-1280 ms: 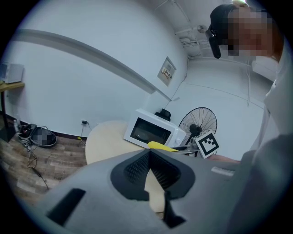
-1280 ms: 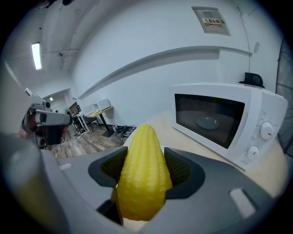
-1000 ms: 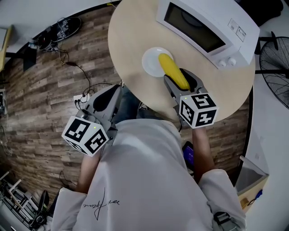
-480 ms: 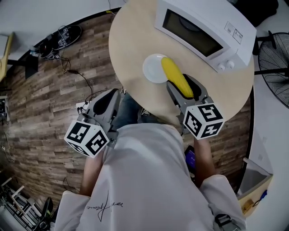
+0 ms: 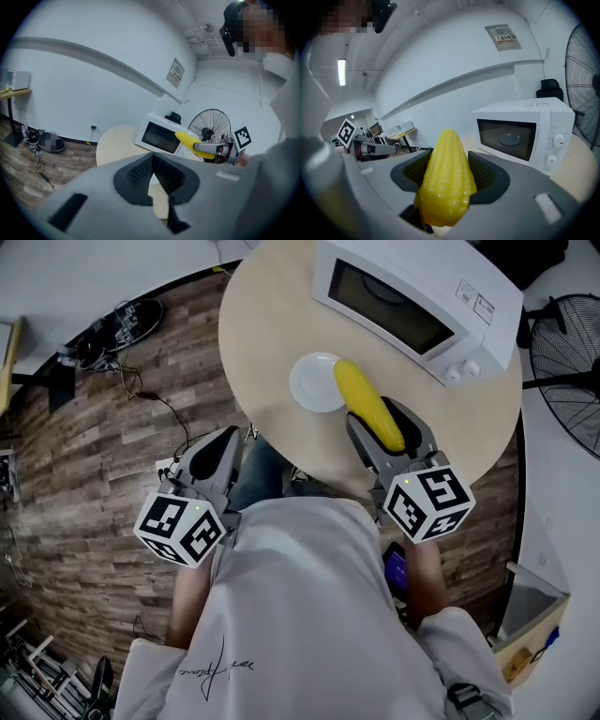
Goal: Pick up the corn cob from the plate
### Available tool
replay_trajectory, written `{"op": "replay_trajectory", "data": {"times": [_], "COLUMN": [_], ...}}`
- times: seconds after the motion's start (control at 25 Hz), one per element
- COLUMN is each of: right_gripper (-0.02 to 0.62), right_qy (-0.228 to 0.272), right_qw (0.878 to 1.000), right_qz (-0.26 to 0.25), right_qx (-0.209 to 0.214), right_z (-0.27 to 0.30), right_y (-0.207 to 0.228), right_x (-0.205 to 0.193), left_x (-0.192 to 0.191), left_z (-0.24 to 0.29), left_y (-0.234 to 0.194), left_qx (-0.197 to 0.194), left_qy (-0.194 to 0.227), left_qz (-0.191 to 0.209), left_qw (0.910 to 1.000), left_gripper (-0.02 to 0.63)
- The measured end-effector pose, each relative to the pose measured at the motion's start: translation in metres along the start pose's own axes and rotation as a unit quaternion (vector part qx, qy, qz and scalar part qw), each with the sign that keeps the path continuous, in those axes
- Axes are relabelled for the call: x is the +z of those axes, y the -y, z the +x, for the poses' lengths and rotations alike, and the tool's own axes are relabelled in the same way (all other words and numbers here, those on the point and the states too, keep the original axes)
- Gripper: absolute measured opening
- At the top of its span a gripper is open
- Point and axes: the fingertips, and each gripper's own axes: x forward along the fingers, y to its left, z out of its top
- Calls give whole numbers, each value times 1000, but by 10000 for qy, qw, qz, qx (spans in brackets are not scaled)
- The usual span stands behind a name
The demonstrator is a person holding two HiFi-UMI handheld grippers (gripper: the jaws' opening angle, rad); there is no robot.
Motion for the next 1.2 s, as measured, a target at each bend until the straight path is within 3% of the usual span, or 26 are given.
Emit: {"op": "replay_trajectory", "data": {"times": [1.2], "right_gripper": [264], "right_qy": [237], "right_qw": [9997], "right_qz": [33], "right_qx": [68], "right_z": [-18], "right_y": [3], "right_x": [3], "left_x": [-9], "left_z": [0], "left_y": [8], "left_qx": [-91], "left_qy": [-88], "left_qz": [-13], "left_qw": [9999], "left_gripper": [-8]}}
